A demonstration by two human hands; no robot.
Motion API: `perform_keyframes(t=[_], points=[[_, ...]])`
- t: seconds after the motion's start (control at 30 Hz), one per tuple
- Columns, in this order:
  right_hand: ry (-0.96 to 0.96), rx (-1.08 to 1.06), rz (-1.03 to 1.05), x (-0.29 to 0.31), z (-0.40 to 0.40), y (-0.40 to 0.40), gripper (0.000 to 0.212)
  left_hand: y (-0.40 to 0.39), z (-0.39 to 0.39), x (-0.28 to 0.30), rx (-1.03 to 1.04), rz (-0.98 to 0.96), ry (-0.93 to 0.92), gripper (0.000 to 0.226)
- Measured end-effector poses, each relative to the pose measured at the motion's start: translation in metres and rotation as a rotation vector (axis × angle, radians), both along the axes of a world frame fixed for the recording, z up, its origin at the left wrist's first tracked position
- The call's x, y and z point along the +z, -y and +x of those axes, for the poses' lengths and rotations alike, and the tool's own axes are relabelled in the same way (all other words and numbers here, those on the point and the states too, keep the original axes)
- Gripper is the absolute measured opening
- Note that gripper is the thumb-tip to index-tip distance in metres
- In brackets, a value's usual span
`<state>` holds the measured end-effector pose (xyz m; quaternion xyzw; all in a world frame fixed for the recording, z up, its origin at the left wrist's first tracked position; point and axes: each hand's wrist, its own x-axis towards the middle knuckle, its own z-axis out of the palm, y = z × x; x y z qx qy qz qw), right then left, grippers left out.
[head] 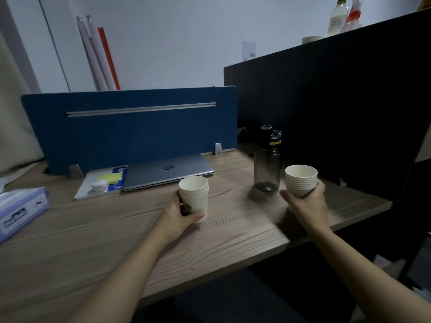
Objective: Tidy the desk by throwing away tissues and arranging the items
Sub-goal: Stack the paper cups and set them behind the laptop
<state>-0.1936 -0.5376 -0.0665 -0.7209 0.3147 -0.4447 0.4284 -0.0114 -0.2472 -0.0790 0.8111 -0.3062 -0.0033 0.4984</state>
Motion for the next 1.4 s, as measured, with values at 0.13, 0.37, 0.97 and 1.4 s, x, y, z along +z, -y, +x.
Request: perform_keyframes(t=[0.13,0.37,0.97,1.4], points=[[-0.007,0.065,-0.012,-0.002,0.019,-0.016,0.070,-0.014,0.011,-0.002,0.014,0.017,0.000,0.080],[0.037,0.416,0.025,0.002,0.063,-0.074,0.070,-0.036,0.032,-0.002,0.044,0.048,0.008,0.092],[0.154,0.926,0.075,0.072,0.153,-0.177,0.071,-0.039,0.031,0.003,0.014,-0.018,-0.100,0.082],[-0.007,0.962,0.098,0.004,0.149,-0.154,0.067,-0.038,0.025,0.006,-0.014,0.012,-0.019,0.063]])
